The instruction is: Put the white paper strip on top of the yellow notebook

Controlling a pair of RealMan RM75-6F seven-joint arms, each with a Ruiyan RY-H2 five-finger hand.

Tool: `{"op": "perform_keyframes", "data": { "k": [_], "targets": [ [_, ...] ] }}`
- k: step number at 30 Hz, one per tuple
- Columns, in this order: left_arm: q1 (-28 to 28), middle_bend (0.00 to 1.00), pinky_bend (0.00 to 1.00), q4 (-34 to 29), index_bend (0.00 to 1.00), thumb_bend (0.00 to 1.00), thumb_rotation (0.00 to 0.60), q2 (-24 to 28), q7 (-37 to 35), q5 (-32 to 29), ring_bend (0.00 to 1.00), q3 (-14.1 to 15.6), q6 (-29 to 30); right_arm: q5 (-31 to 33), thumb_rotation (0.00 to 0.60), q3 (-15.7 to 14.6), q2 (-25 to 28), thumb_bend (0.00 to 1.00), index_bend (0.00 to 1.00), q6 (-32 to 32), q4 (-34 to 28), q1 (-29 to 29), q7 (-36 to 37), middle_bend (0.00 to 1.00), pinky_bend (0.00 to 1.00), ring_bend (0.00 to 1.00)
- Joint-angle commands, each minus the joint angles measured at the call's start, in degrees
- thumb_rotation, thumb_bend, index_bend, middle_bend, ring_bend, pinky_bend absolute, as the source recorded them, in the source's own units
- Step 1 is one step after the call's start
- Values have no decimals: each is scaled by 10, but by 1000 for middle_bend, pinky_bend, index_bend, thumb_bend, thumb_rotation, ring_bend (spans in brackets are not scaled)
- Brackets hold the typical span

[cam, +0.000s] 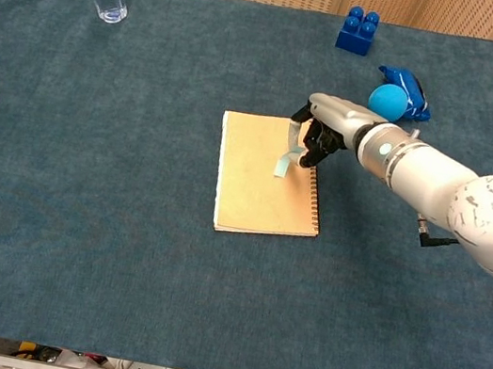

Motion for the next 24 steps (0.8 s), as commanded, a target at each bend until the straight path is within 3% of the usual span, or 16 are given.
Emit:
{"op": "perform_keyframes", "data": {
  "k": [1,24],
  "targets": [
    [-1,312,230,0,177,261,600,0,1,0,285,0,-1,5,600,-6,-9,350,653,7,7,8,-8,940,1000,1000],
    [2,312,230,6,176,261,600,-3,-1,-7,284,2,-8,-28,600,-36,-53,351,653,57,41,25,-51,940,1000,1000]
  ]
}}
